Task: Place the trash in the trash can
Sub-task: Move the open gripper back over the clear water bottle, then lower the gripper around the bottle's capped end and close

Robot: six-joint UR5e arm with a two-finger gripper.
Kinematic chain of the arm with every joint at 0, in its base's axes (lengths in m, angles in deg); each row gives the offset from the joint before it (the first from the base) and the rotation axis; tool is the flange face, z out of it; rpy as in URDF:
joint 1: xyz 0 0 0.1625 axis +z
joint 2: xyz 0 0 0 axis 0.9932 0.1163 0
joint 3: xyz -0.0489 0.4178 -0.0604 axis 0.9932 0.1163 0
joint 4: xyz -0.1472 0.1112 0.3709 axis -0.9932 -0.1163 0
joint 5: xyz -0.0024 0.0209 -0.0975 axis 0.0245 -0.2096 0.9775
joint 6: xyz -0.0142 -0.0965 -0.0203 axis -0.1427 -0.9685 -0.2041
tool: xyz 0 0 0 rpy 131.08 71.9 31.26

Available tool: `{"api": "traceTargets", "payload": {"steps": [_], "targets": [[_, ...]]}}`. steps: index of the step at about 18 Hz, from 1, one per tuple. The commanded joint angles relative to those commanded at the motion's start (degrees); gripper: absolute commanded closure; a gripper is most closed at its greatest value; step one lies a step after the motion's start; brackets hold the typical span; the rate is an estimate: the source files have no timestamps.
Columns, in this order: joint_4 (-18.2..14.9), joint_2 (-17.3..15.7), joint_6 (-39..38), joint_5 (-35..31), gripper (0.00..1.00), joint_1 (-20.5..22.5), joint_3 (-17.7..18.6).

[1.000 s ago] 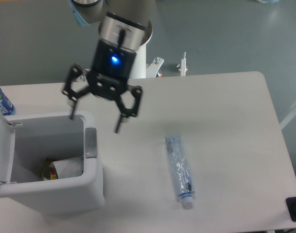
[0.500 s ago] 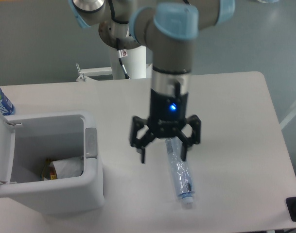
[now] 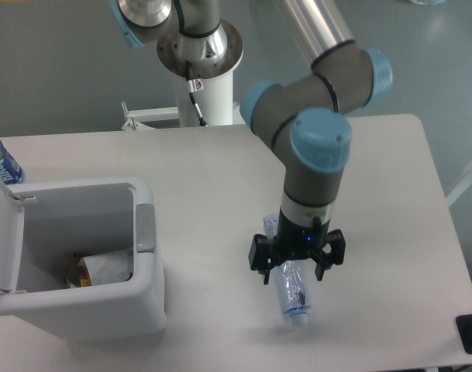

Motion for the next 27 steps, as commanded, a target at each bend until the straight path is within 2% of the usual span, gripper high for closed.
{"api": "traceTargets", "payload": {"steps": [5, 8, 11, 15, 18, 22, 27], "targets": [[1.2, 4.2, 0.5, -0.5, 0.00, 0.4, -1.8], [1.3, 5.9, -0.1, -4.2, 0.00, 0.3, -2.6], [1.8, 7.3, -2.5, -4.8, 0.00, -0.2, -4.1], [2.7, 7.9, -7.4, -5.7, 0.00, -1.8, -3.8], [2.5, 7.7, -7.5, -6.5, 0.00, -1.8, -3.4], [2.6, 8.3, -7.8, -12.6, 0.00, -3.9, -2.1], [2.6, 8.4, -8.1, -13.3, 0.00, -4.6, -2.0]]}}
